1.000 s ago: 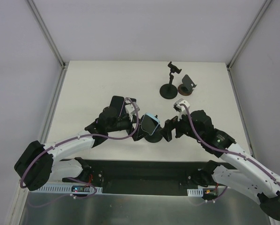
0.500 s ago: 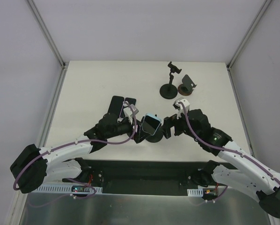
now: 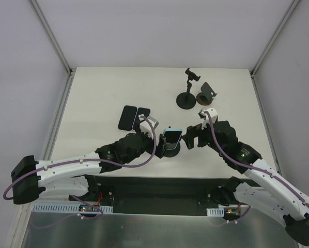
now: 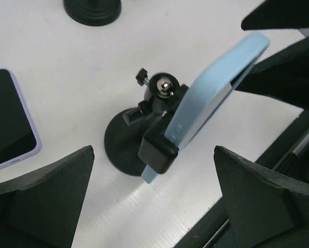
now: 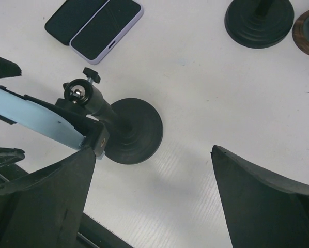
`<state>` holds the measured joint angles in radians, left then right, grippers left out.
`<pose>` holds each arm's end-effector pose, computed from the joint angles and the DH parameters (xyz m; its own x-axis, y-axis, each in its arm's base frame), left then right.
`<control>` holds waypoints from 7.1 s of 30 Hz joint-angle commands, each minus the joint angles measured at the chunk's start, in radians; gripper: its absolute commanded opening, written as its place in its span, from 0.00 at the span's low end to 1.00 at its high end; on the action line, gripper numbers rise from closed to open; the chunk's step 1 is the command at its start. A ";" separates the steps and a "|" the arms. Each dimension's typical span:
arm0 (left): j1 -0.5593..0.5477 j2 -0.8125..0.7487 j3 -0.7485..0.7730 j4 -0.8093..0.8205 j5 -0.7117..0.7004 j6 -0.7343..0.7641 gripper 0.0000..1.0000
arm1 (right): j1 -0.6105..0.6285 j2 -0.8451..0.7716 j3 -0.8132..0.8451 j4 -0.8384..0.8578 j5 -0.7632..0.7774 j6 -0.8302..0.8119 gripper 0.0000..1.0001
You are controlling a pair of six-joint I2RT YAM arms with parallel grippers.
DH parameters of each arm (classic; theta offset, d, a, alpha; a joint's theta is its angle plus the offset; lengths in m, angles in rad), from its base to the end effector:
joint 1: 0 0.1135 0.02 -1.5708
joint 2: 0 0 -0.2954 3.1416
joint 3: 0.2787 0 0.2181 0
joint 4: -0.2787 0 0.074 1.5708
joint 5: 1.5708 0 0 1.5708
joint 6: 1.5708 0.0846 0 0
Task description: Remove the phone from the phone stand
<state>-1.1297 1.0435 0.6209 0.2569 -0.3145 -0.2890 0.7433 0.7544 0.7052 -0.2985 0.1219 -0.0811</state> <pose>0.1259 -0.2054 0.3120 -0.2754 -0.0514 -0.9599 0.6794 0.6961 -0.2322 0.1289 0.1045 0.3116 -0.2024 -0.2953 -0.9337 -0.6059 0.7868 -0.1175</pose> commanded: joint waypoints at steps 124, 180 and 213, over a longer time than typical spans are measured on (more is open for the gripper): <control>0.255 0.345 0.088 0.380 0.603 0.125 0.77 | 0.225 0.174 0.211 -0.041 0.179 0.070 0.16; 0.159 0.311 0.166 0.133 0.319 0.131 0.00 | 0.232 0.226 0.112 0.093 0.260 0.044 0.01; 0.280 0.248 0.039 -0.071 0.081 -0.210 0.00 | 0.303 -0.016 0.112 -0.125 0.456 0.146 0.01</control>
<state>-0.9871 1.3167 0.7422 0.3073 0.0551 -0.4145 1.0637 0.8867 0.8005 -0.2596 0.5037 0.1204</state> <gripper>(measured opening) 0.338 0.153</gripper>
